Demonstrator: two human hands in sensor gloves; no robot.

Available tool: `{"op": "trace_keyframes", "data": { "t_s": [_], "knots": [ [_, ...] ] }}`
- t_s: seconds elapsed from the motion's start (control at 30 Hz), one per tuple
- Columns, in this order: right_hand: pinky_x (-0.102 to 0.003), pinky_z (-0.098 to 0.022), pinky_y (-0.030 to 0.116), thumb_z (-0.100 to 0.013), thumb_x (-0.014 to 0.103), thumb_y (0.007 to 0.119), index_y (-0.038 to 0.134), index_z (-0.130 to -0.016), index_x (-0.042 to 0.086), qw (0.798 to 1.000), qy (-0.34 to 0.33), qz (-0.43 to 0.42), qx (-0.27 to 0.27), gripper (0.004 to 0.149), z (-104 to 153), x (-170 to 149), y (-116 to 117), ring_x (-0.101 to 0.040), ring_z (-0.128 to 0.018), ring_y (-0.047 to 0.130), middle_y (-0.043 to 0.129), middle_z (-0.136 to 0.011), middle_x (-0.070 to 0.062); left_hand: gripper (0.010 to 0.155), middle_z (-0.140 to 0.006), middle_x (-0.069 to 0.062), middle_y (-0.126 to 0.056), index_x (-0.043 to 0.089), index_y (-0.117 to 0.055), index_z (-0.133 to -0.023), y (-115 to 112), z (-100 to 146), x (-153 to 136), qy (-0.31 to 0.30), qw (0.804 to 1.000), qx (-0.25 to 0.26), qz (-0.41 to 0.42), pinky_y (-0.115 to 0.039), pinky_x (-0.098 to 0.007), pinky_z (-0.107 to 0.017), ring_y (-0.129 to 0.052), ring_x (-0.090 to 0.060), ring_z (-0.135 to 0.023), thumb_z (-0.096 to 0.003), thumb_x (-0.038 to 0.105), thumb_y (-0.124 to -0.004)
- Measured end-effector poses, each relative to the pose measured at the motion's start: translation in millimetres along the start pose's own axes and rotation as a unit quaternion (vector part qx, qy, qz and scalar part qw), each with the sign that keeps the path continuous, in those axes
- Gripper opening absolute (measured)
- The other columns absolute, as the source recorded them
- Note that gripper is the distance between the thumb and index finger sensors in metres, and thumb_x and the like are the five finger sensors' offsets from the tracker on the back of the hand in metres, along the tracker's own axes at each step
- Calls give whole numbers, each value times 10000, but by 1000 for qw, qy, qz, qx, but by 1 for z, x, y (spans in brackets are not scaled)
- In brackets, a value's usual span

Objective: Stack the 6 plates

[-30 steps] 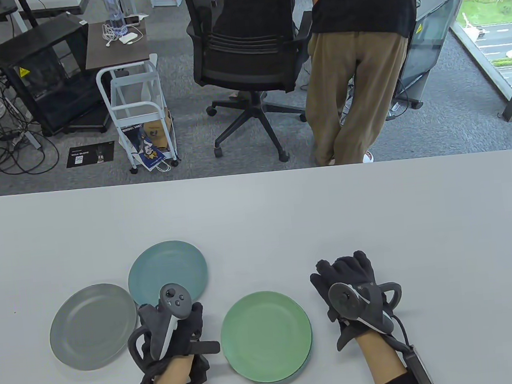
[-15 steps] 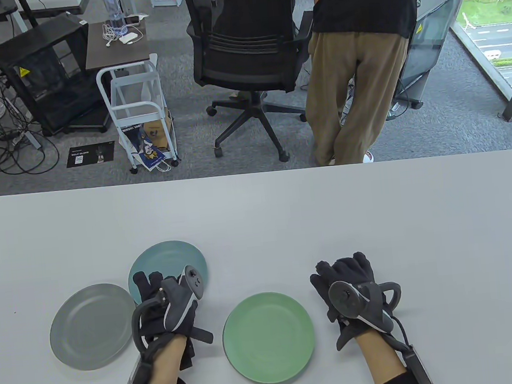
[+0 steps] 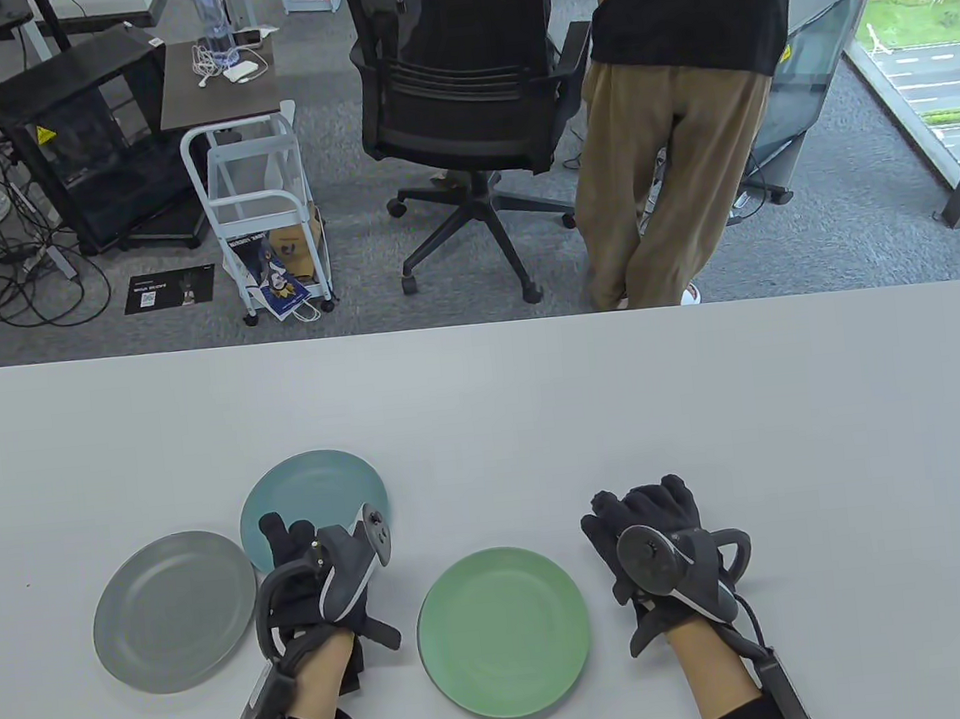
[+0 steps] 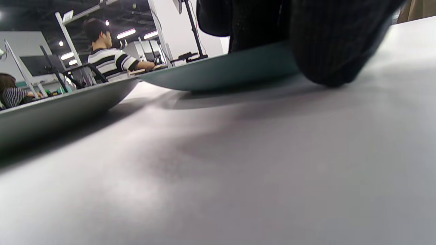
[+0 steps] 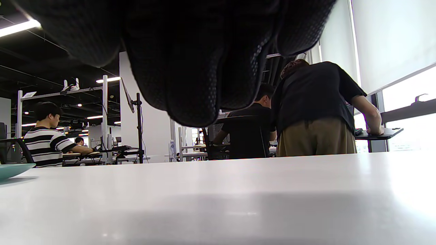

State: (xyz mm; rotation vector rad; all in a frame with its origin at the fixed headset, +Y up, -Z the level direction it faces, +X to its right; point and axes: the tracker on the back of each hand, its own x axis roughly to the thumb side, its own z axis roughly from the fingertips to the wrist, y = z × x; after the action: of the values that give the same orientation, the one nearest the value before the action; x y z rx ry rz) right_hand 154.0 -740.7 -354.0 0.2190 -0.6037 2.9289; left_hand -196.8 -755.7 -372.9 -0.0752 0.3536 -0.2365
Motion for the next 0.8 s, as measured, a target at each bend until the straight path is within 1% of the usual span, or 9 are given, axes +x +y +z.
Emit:
{"op": "trace_keyframes", "data": {
  "t_s": [0.03,0.1,0.23,0.3,0.37,0.43,0.6,0.8],
  "knots": [
    [-514,-761,560,-498,624,655,857,-810,301,1000,0,0,0,493,0,0,0,-162,-793,888,973,-664,98,491,-868,198,-900,452,-835,-815,0,1,0,0,1000,10,-2,-165,-455,-907,-638,-46,-1062,-330,487,-901],
    [-514,-762,560,-497,626,654,857,-811,301,1000,-1,0,-1,495,0,0,0,-162,-794,888,972,-666,100,451,-837,187,-912,439,-852,-791,2,6,0,1,999,40,-2,-191,-454,-912,-671,-36,-1036,-344,480,-899],
    [-515,-762,559,-499,625,654,856,-812,301,1000,-2,0,-2,494,0,0,1,-163,-795,887,972,-666,98,392,-718,171,-965,421,-917,-694,15,22,-5,5,989,148,13,-265,-445,-915,-757,-22,-946,-308,481,-945],
    [-516,-762,557,-498,626,654,855,-812,302,1000,-4,2,-3,494,0,1,1,-162,-795,887,973,-666,97,376,-658,161,-981,406,-940,-646,20,29,-5,-1,982,190,19,-302,-440,-916,-791,-10,-899,-280,482,-978],
    [-515,-763,556,-499,625,654,855,-814,302,1000,-5,2,-3,494,0,1,1,-164,-797,886,971,-671,98,367,-627,151,-988,394,-952,-624,24,35,-3,-17,978,206,25,-324,-440,-913,-811,-12,-867,-269,477,-992],
    [-517,-763,554,-501,623,654,851,-819,301,1000,-5,2,-4,494,0,2,1,-167,-803,880,969,-675,95,363,-615,143,-991,386,-958,-616,29,42,0,-29,972,231,27,-342,-442,-909,-826,-15,-845,-265,475,-993],
    [-520,-765,548,-503,624,652,840,-834,301,1000,-5,5,-4,499,-1,4,1,-174,-817,870,963,-693,91,361,-599,130,-998,375,-966,-611,43,56,5,-47,960,272,36,-367,-449,-901,-844,-28,-821,-263,467,-993],
    [-525,-767,541,-506,622,651,814,-868,299,1000,1,-2,-2,511,-2,6,1,-186,-834,861,968,-711,84,360,-585,128,-1007,371,-973,-603,52,67,12,-68,951,300,36,-388,-455,-892,-859,-36,-804,-258,471,-993]
  ]
}}
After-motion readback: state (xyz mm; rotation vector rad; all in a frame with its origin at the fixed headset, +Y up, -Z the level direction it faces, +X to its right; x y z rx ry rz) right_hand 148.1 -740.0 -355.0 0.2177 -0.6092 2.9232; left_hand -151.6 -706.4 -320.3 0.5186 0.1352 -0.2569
